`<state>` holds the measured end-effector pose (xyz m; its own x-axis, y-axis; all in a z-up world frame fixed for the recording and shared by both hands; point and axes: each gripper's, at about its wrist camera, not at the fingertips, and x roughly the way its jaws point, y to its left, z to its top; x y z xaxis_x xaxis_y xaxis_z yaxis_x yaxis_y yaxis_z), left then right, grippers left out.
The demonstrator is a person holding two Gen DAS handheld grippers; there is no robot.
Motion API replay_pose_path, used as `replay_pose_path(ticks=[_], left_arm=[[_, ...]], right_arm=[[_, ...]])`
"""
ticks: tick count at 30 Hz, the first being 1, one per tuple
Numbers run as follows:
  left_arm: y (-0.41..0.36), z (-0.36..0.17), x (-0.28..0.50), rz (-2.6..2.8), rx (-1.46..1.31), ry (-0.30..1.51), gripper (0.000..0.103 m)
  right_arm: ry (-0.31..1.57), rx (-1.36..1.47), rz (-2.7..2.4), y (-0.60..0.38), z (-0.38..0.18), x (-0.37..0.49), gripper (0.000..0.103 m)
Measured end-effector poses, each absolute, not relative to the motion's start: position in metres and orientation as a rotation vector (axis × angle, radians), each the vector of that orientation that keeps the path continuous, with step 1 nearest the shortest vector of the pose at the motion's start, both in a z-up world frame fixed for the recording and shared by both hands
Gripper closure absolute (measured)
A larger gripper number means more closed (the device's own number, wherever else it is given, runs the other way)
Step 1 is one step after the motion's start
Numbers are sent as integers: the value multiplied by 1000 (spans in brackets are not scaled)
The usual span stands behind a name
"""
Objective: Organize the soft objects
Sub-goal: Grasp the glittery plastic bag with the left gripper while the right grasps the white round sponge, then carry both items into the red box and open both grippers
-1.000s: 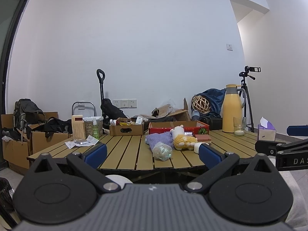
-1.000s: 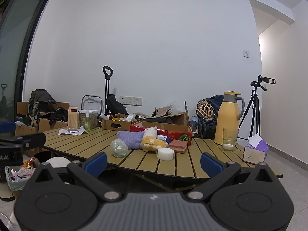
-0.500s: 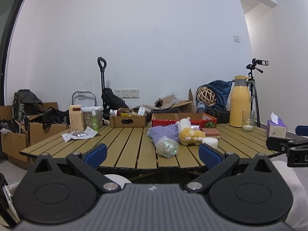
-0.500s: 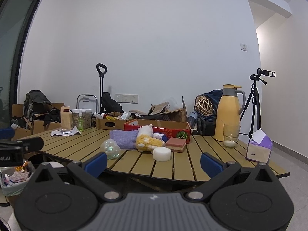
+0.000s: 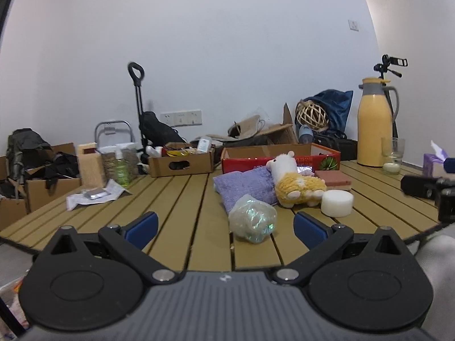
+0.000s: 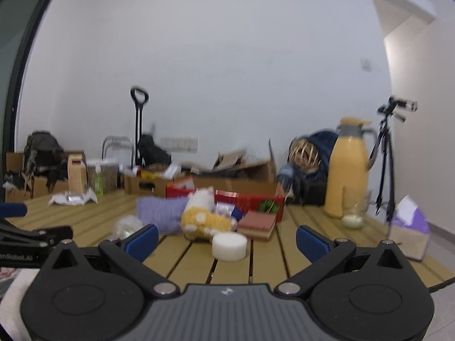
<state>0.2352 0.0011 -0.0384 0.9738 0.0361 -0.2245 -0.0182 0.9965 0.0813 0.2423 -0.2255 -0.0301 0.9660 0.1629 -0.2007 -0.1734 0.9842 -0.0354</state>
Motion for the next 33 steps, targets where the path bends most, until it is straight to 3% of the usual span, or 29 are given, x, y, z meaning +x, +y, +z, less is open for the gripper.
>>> replay_pose_path(ticks=[4, 8, 10, 14, 15, 17, 18, 27, 33], left_arm=[[-1, -51, 298, 12, 58, 288, 0], [-3, -61, 344, -4, 54, 341, 7], [-3, -67, 363, -9, 48, 385, 15], [4, -77, 387, -52, -4, 477, 49], [4, -80, 391, -67, -20, 494, 51], [4, -82, 393, -71, -32, 497, 55], [3, -82, 392, -77, -34, 493, 56], [-1, -52, 363, -106, -23, 423, 58], [7, 11, 355, -141, 36, 334, 58]], right_arm=[[283, -29, 189, -223, -42, 306, 0], [365, -42, 177, -216, -56, 366, 4], [406, -40, 181, -213, -64, 390, 18], [472, -25, 203, -208, -74, 425, 25], [486, -26, 204, -207, -76, 432, 29], [515, -26, 199, -205, -81, 442, 36], [524, -19, 200, -205, -83, 444, 46], [515, 41, 244, -221, -77, 410, 48], [404, 28, 286, -240, -23, 379, 48]])
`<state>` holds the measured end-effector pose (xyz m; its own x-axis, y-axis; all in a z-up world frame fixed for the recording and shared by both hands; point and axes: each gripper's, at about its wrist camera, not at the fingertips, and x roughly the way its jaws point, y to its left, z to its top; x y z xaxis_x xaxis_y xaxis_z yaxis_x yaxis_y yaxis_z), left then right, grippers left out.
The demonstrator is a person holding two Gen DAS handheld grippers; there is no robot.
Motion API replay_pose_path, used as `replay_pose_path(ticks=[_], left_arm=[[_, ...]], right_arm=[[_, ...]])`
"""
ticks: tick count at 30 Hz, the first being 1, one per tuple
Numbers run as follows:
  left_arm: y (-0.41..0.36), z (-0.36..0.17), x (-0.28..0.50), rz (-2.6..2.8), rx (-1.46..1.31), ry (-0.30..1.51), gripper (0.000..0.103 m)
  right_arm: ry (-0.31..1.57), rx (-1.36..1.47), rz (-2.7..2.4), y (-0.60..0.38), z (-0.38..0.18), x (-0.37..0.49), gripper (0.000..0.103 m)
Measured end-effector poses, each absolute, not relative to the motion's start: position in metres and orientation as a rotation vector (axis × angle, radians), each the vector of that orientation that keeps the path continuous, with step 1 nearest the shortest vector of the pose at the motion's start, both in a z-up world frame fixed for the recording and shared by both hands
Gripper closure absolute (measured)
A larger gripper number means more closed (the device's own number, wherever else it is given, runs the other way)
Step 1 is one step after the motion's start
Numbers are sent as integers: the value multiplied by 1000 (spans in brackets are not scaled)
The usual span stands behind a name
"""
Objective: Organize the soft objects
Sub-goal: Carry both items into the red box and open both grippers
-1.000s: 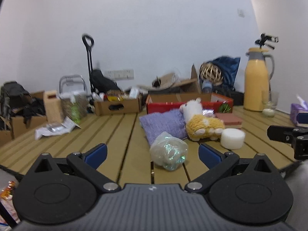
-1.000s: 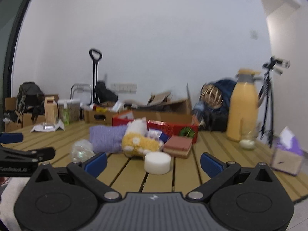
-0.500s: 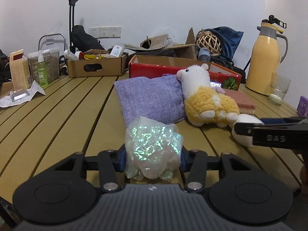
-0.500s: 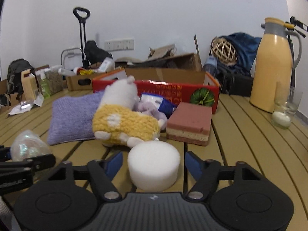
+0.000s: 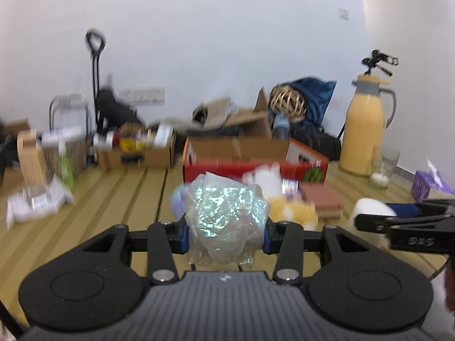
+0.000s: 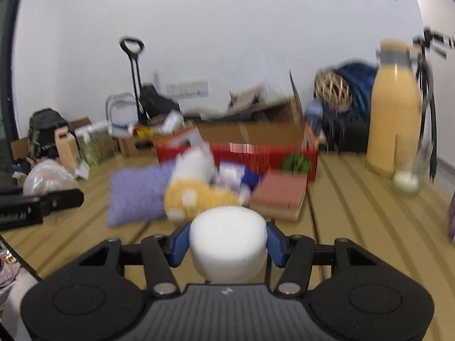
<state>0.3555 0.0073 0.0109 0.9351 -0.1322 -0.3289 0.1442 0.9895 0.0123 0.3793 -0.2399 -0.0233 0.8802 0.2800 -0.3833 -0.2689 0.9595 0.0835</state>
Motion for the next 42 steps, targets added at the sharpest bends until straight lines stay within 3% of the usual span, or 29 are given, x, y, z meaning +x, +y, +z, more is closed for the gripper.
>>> replay_pose_path(ticks=[7, 15, 22, 26, 28, 30, 31, 34, 38, 42], left_arm=[[-1, 78, 412, -211, 126, 328, 58], [-11, 79, 580, -225, 73, 435, 57], [-8, 28, 752, -145, 6, 581, 54], [-6, -7, 820, -126, 24, 664, 54], [-5, -17, 837, -94, 19, 731, 53], [-3, -18, 839, -104, -11, 760, 36], [-5, -19, 838, -116, 4, 769, 34], [-15, -26, 837, -120, 61, 806, 30], [-12, -10, 821, -101, 34, 719, 25], [3, 38, 785, -101, -25, 669, 23]], right_arm=[[373, 3, 333, -273, 46, 421, 48], [477, -2, 314, -286, 80, 583, 47], [670, 14, 260, -275, 34, 773, 47], [752, 11, 232, -261, -9, 839, 47], [774, -23, 207, -254, -23, 855, 46], [805, -40, 178, -253, -35, 866, 43], [802, -51, 178, -250, -35, 867, 40], [778, -85, 186, -244, -32, 863, 19], [742, -58, 197, -249, -13, 849, 19], [685, -12, 207, -265, 35, 814, 19]])
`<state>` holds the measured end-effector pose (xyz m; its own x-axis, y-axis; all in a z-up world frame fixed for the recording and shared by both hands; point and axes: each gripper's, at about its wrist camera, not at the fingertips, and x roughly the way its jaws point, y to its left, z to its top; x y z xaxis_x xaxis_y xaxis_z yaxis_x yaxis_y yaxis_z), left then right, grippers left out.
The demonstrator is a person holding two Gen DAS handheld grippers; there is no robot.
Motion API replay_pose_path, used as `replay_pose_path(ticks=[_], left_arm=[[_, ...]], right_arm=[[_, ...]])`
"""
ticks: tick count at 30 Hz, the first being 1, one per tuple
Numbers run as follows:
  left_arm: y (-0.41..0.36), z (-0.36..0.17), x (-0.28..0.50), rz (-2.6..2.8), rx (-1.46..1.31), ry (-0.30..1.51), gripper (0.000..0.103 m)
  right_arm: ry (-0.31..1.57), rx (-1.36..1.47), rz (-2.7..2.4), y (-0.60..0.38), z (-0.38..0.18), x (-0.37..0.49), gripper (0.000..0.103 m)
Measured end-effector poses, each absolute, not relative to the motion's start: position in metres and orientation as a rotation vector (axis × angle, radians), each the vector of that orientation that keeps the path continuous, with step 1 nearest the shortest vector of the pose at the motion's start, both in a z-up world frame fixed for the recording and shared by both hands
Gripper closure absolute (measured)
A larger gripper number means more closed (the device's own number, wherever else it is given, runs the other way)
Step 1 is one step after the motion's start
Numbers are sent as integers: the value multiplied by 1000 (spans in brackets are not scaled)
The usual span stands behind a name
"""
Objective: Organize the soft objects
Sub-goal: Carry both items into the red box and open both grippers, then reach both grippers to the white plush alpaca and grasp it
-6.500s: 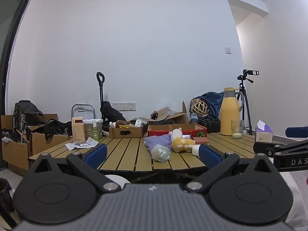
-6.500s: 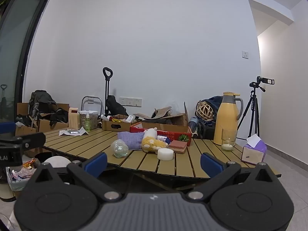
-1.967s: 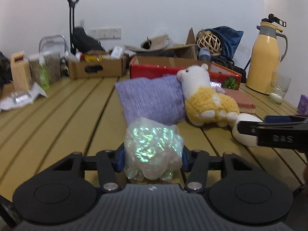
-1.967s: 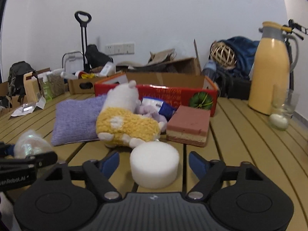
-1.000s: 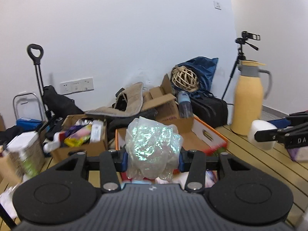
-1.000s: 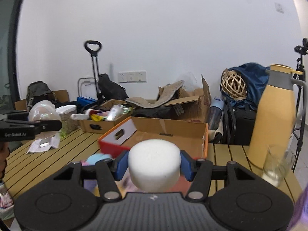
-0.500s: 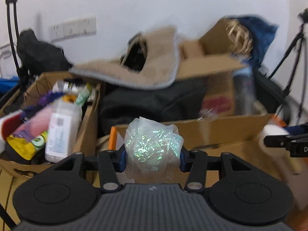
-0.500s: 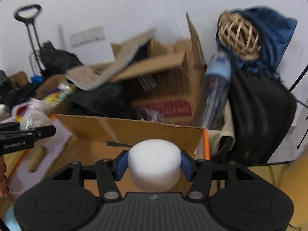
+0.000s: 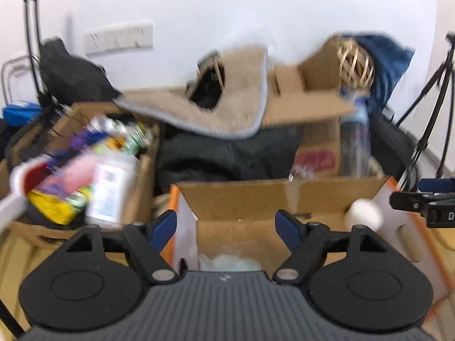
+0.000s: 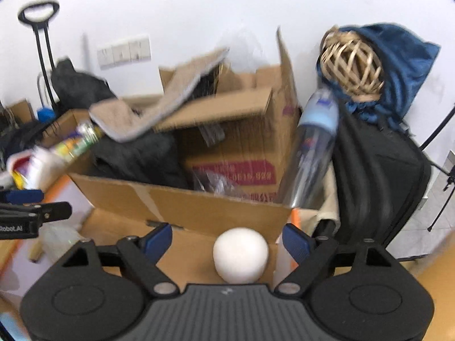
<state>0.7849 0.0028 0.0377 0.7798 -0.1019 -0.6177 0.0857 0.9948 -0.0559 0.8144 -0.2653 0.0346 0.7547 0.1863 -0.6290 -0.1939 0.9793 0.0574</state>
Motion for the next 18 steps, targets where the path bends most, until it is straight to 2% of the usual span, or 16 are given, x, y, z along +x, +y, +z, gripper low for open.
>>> replay_pose_path(ticks=[3, 10, 13, 18], left_arm=[[11, 86, 734, -105, -23, 576, 13], [25, 147, 597, -95, 2, 412, 5], [29, 149, 524, -111, 56, 300, 0], [35, 117, 405, -111, 82, 181, 0]], right_arm=[[625, 5, 220, -276, 77, 769, 15], [496, -37, 257, -287, 135, 635, 7], [425, -55, 283, -290, 136, 563, 5], [374, -85, 312, -282, 106, 450, 4]])
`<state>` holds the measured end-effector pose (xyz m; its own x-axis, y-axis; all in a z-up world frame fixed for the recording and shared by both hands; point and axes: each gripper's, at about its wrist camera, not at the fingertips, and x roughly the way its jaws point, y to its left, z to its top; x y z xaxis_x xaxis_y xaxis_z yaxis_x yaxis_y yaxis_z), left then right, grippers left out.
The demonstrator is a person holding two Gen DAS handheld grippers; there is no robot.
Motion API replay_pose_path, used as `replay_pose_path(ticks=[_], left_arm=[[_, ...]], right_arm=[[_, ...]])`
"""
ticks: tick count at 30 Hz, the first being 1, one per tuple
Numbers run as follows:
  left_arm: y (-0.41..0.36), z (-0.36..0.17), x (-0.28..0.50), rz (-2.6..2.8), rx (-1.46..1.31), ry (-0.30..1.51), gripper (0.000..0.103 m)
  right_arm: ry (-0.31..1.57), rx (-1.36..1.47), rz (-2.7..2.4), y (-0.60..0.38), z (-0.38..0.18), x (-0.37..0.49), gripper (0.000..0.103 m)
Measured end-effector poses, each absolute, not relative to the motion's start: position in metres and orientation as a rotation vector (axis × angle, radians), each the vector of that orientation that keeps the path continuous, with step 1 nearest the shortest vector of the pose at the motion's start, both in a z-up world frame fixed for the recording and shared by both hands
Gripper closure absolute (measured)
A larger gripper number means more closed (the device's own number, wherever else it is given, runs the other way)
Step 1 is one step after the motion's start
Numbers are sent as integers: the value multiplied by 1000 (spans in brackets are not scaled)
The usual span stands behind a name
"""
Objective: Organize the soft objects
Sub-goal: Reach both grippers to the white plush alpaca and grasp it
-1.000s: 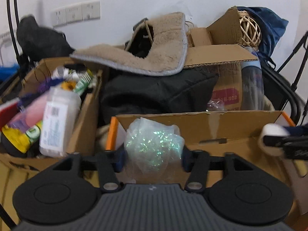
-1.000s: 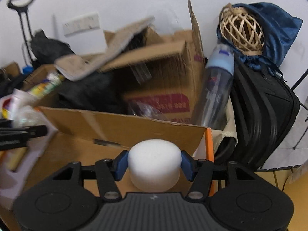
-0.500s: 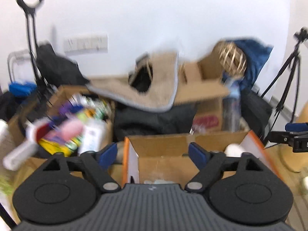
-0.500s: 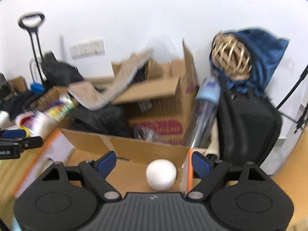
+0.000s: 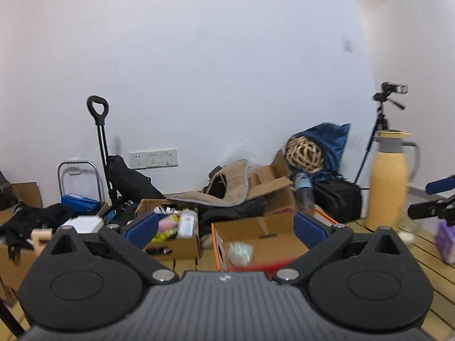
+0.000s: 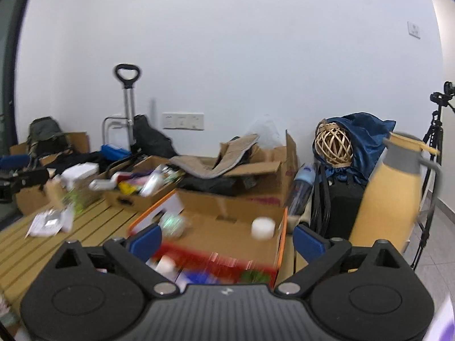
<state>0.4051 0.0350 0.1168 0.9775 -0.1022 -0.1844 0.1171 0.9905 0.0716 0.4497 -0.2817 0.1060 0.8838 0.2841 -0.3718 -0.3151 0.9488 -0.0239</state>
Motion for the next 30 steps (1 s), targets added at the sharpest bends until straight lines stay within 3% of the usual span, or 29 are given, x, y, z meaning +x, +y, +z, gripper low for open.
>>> replay_pose_path(ticks=[10, 20, 23, 25, 27, 30], left_arm=[[36, 41, 250, -152, -64, 236, 0], [28, 28, 251, -165, -44, 237, 0], [19, 18, 272, -181, -30, 260, 1], [11, 9, 292, -193, -22, 294, 6], [2, 0, 315, -200, -7, 329, 24], [-7, -11, 356, -233, -21, 392, 34]], right_arm=[[237, 43, 296, -252, 12, 271, 4], [322, 33, 296, -249, -5, 263, 7], [357, 52, 311, -247, -17, 281, 12], [384, 58, 317, -245, -25, 300, 15], [407, 73, 320, -245, -31, 323, 17], [434, 106, 334, -244, -38, 359, 29]])
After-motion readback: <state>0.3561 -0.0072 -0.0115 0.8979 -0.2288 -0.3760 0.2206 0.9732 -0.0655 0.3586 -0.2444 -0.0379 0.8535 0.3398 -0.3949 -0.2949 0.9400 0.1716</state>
